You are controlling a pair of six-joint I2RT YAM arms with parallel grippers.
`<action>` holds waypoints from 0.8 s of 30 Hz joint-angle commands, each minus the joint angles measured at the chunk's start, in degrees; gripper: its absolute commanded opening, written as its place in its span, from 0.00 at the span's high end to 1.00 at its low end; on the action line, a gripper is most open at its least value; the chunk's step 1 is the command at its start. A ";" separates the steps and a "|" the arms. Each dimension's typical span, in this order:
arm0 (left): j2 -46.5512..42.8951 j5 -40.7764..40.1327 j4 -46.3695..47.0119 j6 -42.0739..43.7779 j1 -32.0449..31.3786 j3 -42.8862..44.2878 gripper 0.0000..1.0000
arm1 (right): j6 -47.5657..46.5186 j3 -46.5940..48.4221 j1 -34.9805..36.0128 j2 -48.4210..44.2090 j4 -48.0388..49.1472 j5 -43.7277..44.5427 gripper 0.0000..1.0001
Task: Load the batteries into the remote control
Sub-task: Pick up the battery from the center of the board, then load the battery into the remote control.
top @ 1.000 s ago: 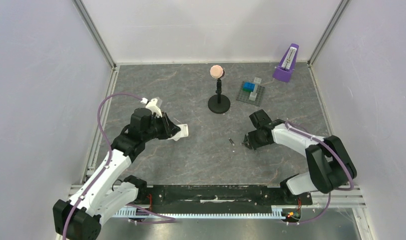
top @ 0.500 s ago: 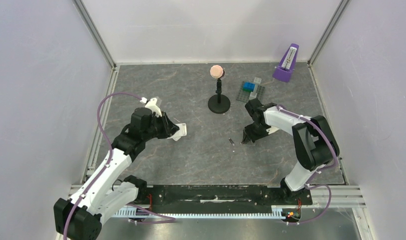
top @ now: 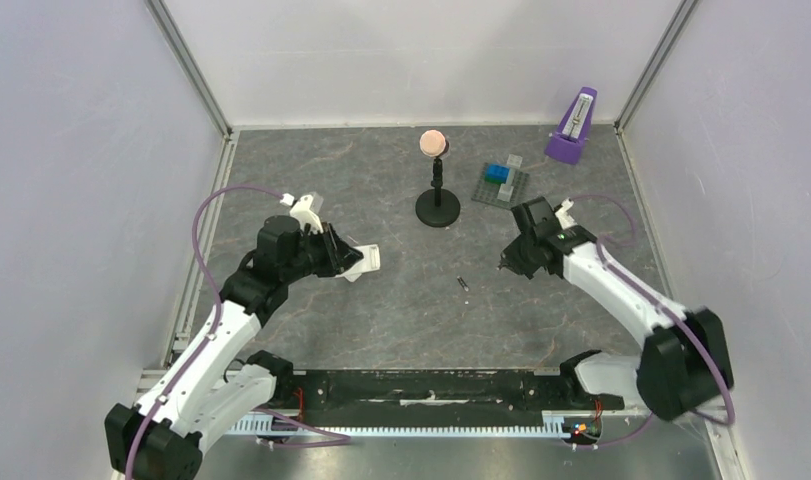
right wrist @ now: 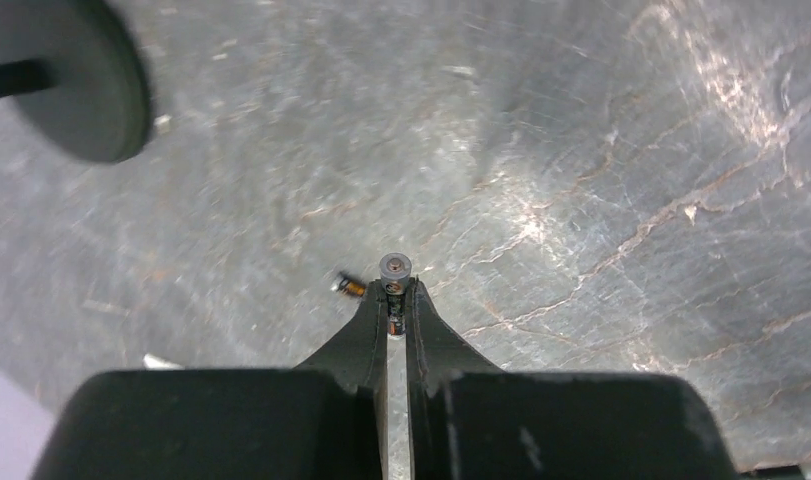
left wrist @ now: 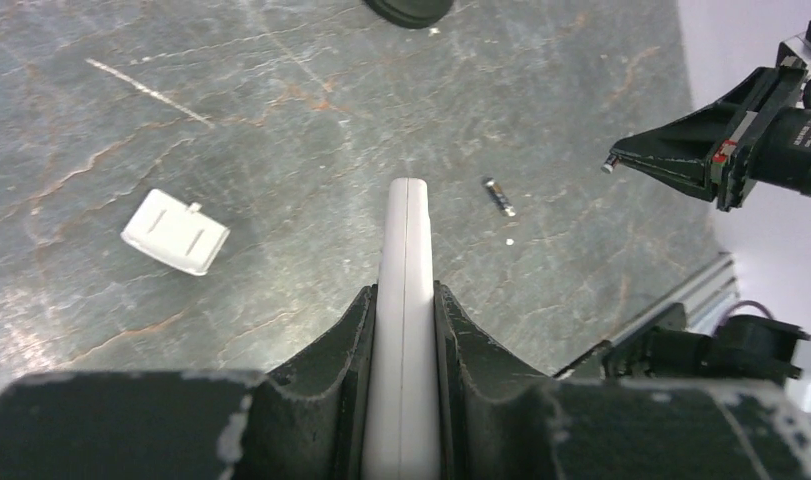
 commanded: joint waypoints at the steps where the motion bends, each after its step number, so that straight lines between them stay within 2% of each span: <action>1: -2.68 5.63 6.13 -5.08 0.37 -0.57 0.98 | -11.06 -2.83 0.50 -9.65 7.57 1.75 1.00; 4: -4.08 8.27 8.37 -8.32 0.37 -1.32 0.98 | -17.47 -3.60 0.89 -15.13 11.03 -1.23 1.00; 9: -6.38 14.42 15.90 -13.32 0.29 -3.44 0.98 | -27.44 -4.55 4.11 -22.12 21.96 -11.20 1.00; 13: -8.28 19.21 21.46 -15.50 0.36 -4.93 0.98 | -33.88 1.15 14.76 -21.43 23.11 -12.50 1.00; 18: -11.57 24.28 28.61 -17.53 0.29 -6.52 0.98 | -35.56 3.86 22.82 -21.17 29.66 -16.29 1.00; 24: -16.62 29.18 36.82 -21.24 0.36 -8.97 0.98 | -40.26 9.62 33.11 -18.87 33.86 -13.65 1.00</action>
